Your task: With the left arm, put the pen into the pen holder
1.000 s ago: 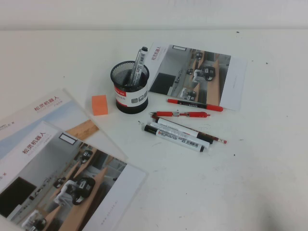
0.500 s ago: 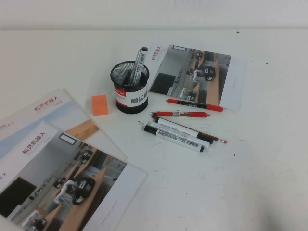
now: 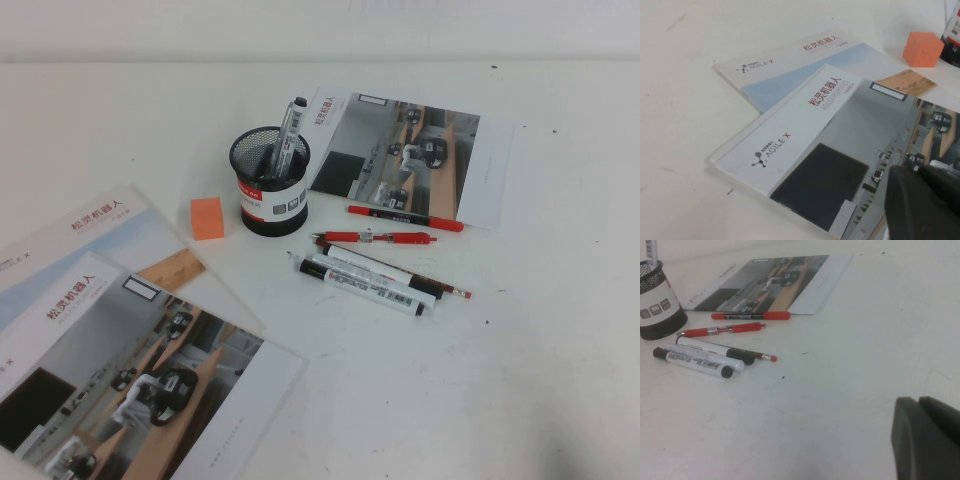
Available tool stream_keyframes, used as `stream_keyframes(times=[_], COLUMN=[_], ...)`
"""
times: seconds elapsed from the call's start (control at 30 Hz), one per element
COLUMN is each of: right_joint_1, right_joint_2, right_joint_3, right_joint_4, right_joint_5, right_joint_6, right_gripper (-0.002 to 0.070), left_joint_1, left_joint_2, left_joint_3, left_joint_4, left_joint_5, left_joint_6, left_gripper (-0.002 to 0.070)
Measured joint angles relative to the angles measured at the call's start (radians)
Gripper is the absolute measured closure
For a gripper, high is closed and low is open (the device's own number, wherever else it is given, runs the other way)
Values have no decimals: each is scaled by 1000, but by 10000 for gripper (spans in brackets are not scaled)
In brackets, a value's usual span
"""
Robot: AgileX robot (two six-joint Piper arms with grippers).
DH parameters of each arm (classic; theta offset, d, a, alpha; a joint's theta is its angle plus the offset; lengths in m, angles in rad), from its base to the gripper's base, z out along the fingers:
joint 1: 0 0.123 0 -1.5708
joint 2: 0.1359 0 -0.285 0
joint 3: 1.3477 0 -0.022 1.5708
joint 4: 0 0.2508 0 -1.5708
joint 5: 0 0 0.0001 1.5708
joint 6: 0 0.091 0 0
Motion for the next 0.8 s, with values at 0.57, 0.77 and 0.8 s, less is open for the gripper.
stream_keyframes(times=[0.57,0.77,0.8], right_joint_1=[0,0,0], right_joint_2=[0,0,0], right_joint_3=[0,0,0], right_joint_4=[0,0,0], right_joint_5=[0,0,0], right_joint_6=[0,0,0], right_gripper=[696,696,696], left_joint_1=[0,0,0], left_joint_2=[0,0,0], left_joint_3=[4,4,4], left_joint_4=[-32,-154,-175], left_joint_5=[-58,-196,-220], left_joint_6=[-6,-57,-59], left_gripper=[676,676,676])
